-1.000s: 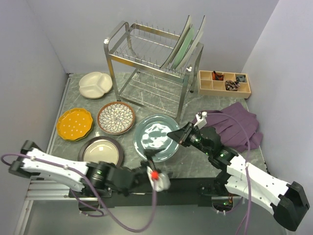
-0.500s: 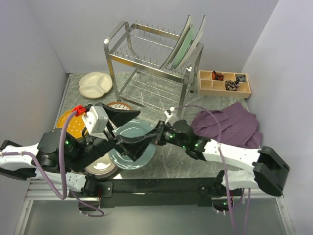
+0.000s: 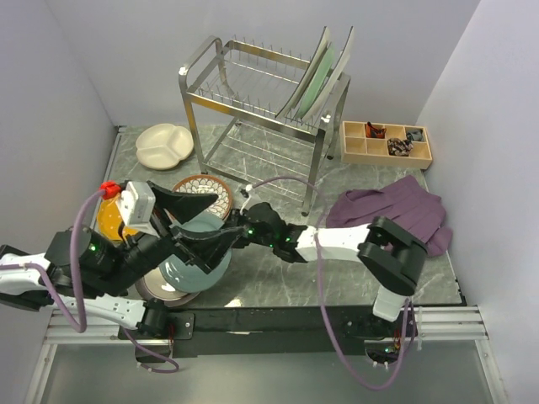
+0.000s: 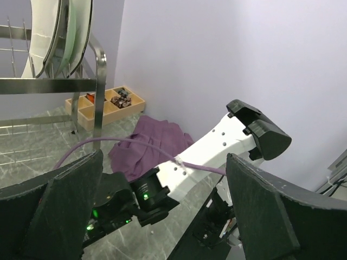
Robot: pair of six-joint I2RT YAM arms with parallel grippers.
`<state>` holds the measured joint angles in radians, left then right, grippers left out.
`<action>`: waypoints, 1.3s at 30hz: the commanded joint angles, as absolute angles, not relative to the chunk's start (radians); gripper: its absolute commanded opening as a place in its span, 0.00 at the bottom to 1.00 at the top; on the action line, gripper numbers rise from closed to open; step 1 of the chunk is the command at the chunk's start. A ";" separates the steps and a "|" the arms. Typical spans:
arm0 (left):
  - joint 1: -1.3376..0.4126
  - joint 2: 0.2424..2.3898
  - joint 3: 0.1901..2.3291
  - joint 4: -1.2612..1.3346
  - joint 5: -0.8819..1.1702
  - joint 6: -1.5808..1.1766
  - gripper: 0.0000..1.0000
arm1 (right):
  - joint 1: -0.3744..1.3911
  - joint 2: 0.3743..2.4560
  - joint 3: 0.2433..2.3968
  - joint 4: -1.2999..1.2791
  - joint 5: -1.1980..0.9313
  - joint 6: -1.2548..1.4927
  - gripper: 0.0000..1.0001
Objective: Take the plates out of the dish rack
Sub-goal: Place the plate at the center of the board.
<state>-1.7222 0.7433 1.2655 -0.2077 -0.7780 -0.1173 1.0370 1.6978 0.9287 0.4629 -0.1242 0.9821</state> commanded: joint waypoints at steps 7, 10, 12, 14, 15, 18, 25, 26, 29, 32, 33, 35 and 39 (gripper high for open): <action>-1.720 0.773 1.215 -0.209 -0.782 -0.117 1.00 | 1.060 1.818 1.101 0.647 -0.127 1.009 0.00; -1.720 0.752 1.192 -0.189 -0.788 -0.110 0.99 | 1.066 1.845 1.109 0.658 -0.123 1.023 0.00; -1.720 0.732 1.180 -0.173 -0.795 -0.104 0.99 | 1.071 1.861 1.114 0.670 -0.129 1.042 0.00; -1.720 0.718 1.163 -0.167 -0.804 -0.100 0.99 | 1.074 1.879 1.111 0.692 -0.129 1.054 0.00; -1.720 0.701 1.155 -0.152 -0.810 -0.095 0.99 | 1.075 1.885 1.106 0.695 -0.126 1.057 0.00; -1.720 0.670 1.121 -0.124 -0.822 -0.083 1.00 | 1.080 1.904 1.108 0.699 -0.115 1.065 0.00; -1.720 0.667 1.118 -0.115 -0.851 -0.068 0.99 | 1.088 1.925 1.104 0.710 -0.104 1.071 0.08; -1.720 0.670 1.118 -0.117 -0.862 -0.064 0.99 | 1.092 1.924 1.106 0.694 -0.101 1.063 0.13; -1.720 0.678 1.117 -0.104 -0.867 -0.048 0.99 | 1.106 1.908 1.126 0.594 -0.072 1.034 0.39; -1.720 0.681 1.101 -0.083 -0.868 -0.029 0.99 | 1.108 1.882 1.120 0.540 -0.040 1.016 0.45; -1.720 0.684 1.100 -0.072 -0.868 -0.020 1.00 | 1.108 1.876 1.115 0.526 -0.037 1.012 0.46; -1.720 0.687 1.097 -0.069 -0.871 -0.015 1.00 | 1.108 1.865 1.123 0.456 -0.019 1.000 0.46; -1.718 0.701 1.100 -0.061 -0.876 -0.011 0.99 | 1.108 1.847 1.117 0.391 0.015 0.985 0.47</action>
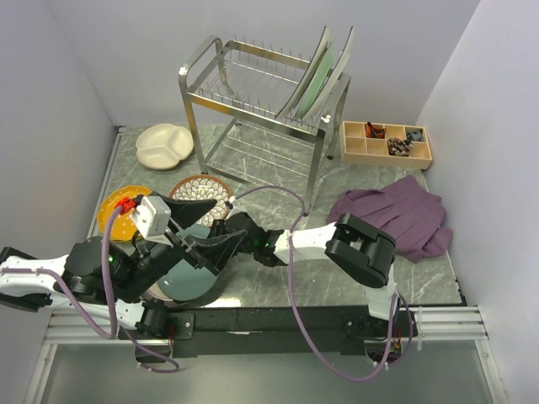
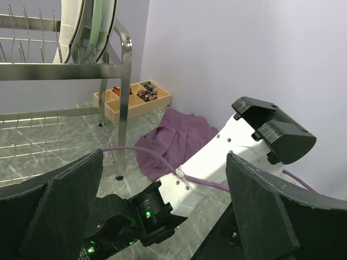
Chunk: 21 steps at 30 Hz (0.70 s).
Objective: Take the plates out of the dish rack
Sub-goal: Place the plate at the center of the board.
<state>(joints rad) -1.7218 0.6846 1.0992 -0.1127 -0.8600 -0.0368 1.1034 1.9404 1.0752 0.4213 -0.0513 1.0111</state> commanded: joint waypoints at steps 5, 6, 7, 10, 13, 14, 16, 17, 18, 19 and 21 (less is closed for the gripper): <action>-1.720 0.701 1.085 -0.038 -0.887 -0.011 0.99 | 1.108 1.835 1.103 0.325 0.067 0.966 0.48; -1.720 0.701 1.078 -0.029 -0.887 0.024 0.99 | 1.106 1.835 1.103 0.321 0.074 0.965 0.48; -1.720 0.701 1.069 -0.025 -0.887 0.028 1.00 | 1.106 1.832 1.100 0.321 0.081 0.960 0.48; -1.720 0.704 1.071 -0.029 -0.884 0.032 1.00 | 1.108 1.824 1.095 0.308 0.090 0.936 0.47; -1.720 0.713 1.083 -0.046 -0.885 0.034 0.99 | 1.108 1.818 1.109 0.247 0.145 0.917 0.47; -1.720 0.715 1.085 -0.048 -0.888 0.035 0.99 | 1.109 1.816 1.112 0.217 0.162 0.916 0.47; -1.720 0.713 1.081 -0.041 -0.888 0.040 1.00 | 1.114 1.822 1.120 0.201 0.189 0.910 0.45; -1.720 0.710 1.080 -0.038 -0.887 0.049 1.00 | 1.112 1.825 1.123 0.195 0.196 0.910 0.44; -1.720 0.704 1.069 -0.025 -0.885 0.054 0.99 | 1.115 1.832 1.120 0.199 0.196 0.910 0.40; -1.720 0.701 1.065 -0.015 -0.885 0.058 1.00 | 1.115 1.830 1.115 0.210 0.195 0.910 0.39; -1.720 0.689 1.048 -0.006 -0.887 0.074 0.99 | 1.120 1.833 1.098 0.244 0.192 0.910 0.33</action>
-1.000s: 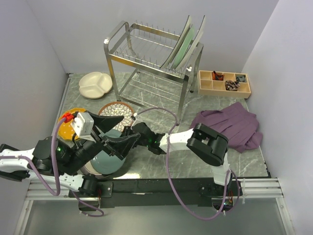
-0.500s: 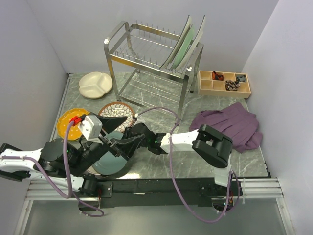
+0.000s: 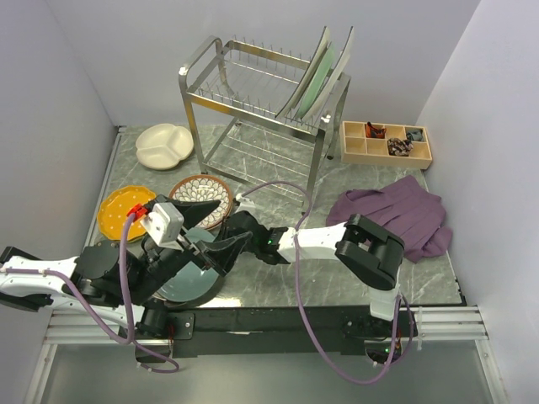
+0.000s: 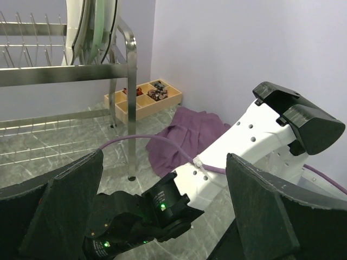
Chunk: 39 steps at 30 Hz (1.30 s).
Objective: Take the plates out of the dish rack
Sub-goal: Place the plate at the center of the board.
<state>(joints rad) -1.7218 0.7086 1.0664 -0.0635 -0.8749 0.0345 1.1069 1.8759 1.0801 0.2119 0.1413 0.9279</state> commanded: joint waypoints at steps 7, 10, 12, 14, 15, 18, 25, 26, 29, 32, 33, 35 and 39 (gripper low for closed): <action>-1.720 0.692 1.043 0.009 -0.890 0.075 0.99 | 1.135 1.858 1.108 0.282 0.169 0.914 0.21; -1.720 0.701 1.046 0.008 -0.896 0.075 0.99 | 1.135 1.873 1.106 0.294 0.164 0.926 0.17; -1.720 0.710 1.048 0.008 -0.899 0.078 0.99 | 1.135 1.878 1.097 0.314 0.160 0.931 0.13; -1.720 0.716 1.046 0.012 -0.899 0.083 0.99 | 1.135 1.882 1.097 0.319 0.153 0.933 0.12; -1.720 0.718 1.046 0.014 -0.900 0.084 0.99 | 1.137 1.887 1.100 0.315 0.152 0.931 0.12; -1.720 0.724 1.046 0.023 -0.905 0.092 0.99 | 1.138 1.902 1.118 0.296 0.149 0.930 0.12; -1.718 0.723 1.045 0.046 -0.913 0.112 0.99 | 1.140 1.925 1.131 0.298 0.138 0.931 0.12; -1.718 0.721 1.046 0.045 -0.914 0.112 0.99 | 1.140 1.927 1.131 0.301 0.137 0.933 0.12; -1.718 0.726 1.051 0.044 -0.914 0.112 1.00 | 1.141 1.930 1.135 0.296 0.135 0.931 0.13; -1.720 0.732 1.054 0.051 -0.919 0.120 0.99 | 1.140 1.928 1.140 0.279 0.143 0.930 0.15; -1.718 0.732 1.052 0.054 -0.920 0.123 1.00 | 1.141 1.930 1.141 0.276 0.144 0.930 0.17; -1.720 0.733 1.051 0.060 -0.922 0.127 0.99 | 1.141 1.936 1.149 0.261 0.137 0.936 0.20; -1.720 0.736 1.045 0.072 -0.919 0.129 0.99 | 1.143 1.950 1.150 0.267 0.126 0.950 0.21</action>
<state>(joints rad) -1.7218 0.7273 1.0470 0.0204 -0.9077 0.1089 1.1320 1.9259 1.1011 0.2527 0.1261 0.9356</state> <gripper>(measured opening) 0.995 0.210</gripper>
